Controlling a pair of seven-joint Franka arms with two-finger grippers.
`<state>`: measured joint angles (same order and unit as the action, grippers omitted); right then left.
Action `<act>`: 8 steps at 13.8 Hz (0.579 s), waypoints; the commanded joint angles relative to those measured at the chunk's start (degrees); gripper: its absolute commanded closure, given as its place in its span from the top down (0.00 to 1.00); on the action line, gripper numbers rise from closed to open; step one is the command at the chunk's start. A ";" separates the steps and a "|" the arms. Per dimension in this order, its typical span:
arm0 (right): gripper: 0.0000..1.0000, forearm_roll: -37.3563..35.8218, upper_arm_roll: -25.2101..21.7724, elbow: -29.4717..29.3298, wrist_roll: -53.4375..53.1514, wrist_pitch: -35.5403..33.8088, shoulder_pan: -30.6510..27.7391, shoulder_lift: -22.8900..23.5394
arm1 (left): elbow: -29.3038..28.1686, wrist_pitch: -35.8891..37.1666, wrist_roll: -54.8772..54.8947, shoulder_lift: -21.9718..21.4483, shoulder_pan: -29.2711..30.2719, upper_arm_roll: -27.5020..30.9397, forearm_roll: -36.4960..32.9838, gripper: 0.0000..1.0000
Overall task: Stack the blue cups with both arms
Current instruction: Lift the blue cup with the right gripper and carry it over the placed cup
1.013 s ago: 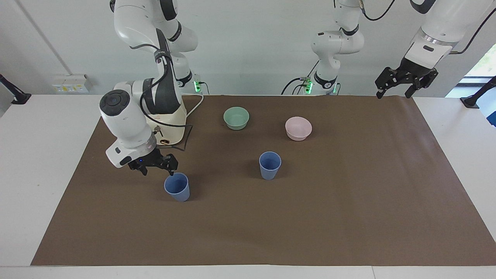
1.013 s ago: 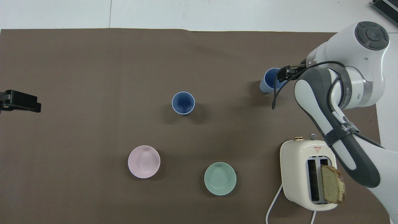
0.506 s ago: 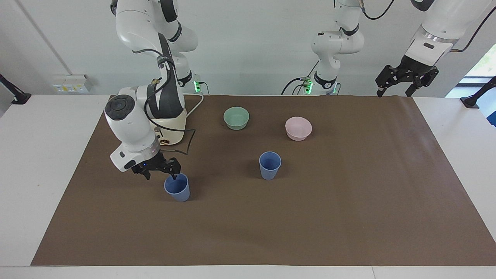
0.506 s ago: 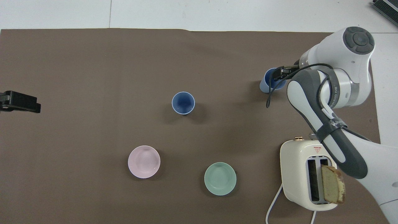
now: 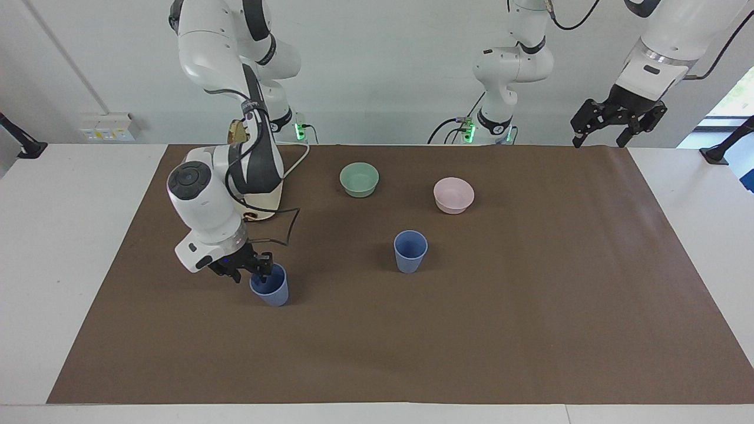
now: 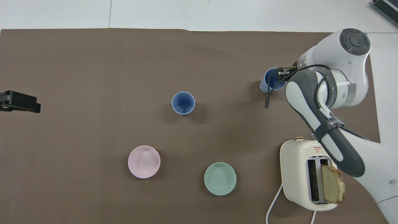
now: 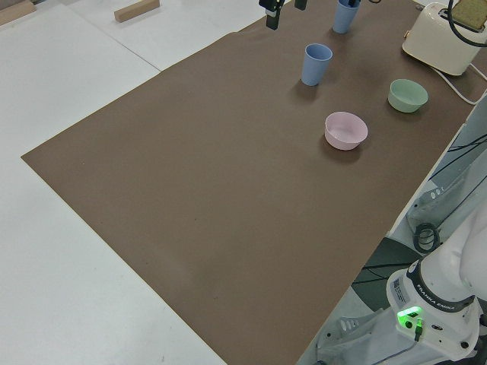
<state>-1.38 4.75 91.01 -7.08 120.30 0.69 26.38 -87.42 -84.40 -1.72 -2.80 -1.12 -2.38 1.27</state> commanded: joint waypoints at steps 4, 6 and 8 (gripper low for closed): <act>0.00 -0.38 0.18 0.13 -0.31 0.11 0.19 -0.81 | -0.82 0.20 0.49 -1.07 0.69 -0.35 0.57 1.00; 0.00 -0.03 0.18 0.13 -0.13 -0.07 0.10 -2.55 | -0.82 0.20 0.49 -1.07 0.77 -0.35 0.57 1.00; 0.00 0.24 0.70 -0.13 -0.22 -1.11 1.23 -4.93 | -0.82 0.20 0.49 -1.07 0.77 -0.35 0.57 1.00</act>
<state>-1.31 4.96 90.30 -7.08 120.29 1.01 24.57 -87.42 -84.40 -1.72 -2.80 -1.12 -2.37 1.27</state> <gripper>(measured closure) 0.952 0.000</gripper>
